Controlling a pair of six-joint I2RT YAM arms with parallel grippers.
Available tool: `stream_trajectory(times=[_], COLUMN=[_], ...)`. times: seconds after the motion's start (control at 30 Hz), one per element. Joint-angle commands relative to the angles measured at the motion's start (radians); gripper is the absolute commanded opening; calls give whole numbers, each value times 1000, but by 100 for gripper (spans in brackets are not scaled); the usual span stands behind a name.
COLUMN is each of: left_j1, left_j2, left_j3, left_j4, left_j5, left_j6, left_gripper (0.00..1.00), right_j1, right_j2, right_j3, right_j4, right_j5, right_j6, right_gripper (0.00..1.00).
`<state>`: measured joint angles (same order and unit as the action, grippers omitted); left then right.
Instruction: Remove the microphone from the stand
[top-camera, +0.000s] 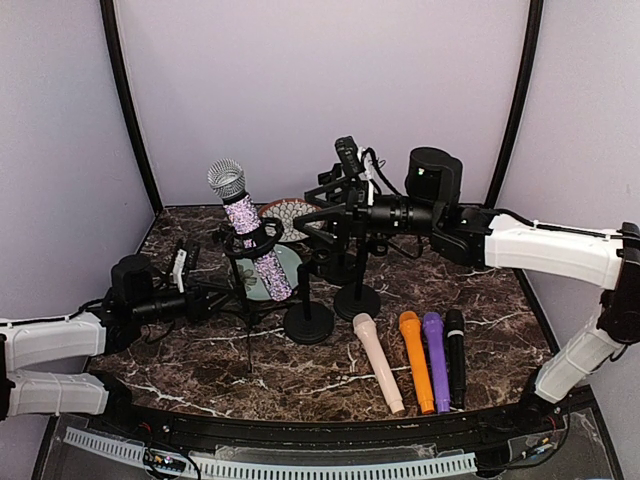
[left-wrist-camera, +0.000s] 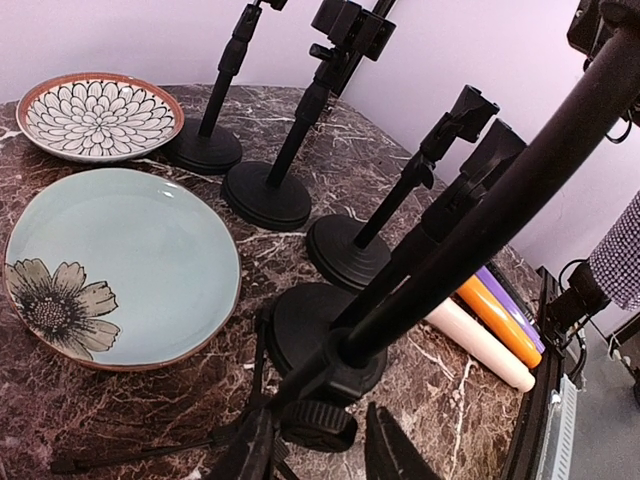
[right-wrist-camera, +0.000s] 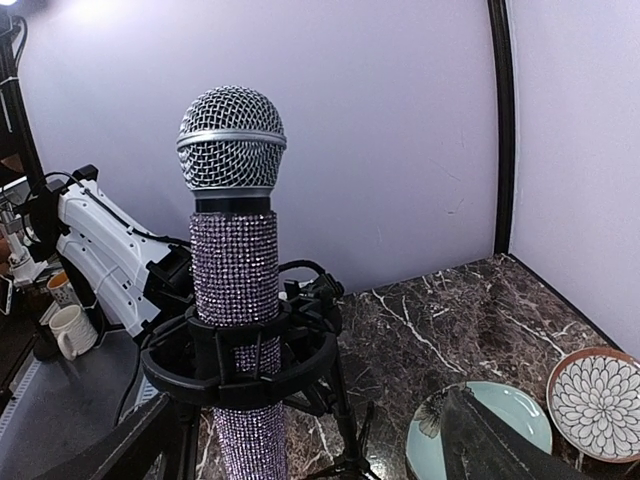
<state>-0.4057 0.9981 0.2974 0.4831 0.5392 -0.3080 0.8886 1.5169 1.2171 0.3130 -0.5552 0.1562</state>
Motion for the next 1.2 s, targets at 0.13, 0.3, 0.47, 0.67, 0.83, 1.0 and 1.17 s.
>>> stream_trajectory(times=[0.13, 0.3, 0.47, 0.67, 0.83, 1.0, 1.17], left_j1=[6, 6, 6, 6, 7, 7, 7], left_j2=[9, 20, 16, 17, 17, 8, -3], left_j3=[2, 9, 14, 14, 13, 0, -22], left_j4=[28, 38, 30, 29, 22, 13, 10], left_j5=[-11, 12, 14, 24, 32, 43, 75], left_j6=[-13, -21, -19, -26, -50, -107, -183], left_gripper=[38, 35, 30, 22, 15, 8, 3], right_j1=[6, 6, 6, 5, 6, 6, 6], right_j2=[4, 8, 7, 3, 0, -4, -13], right_j3=[28, 30, 28, 23, 22, 16, 19], right_j4=[12, 14, 11, 9, 5, -7, -27], right_j5=[14, 16, 25, 30, 33, 46, 63], right_j6=[-33, -33, -35, -37, -40, -56, -81], right_gripper=[90, 90, 89, 89, 89, 89, 88])
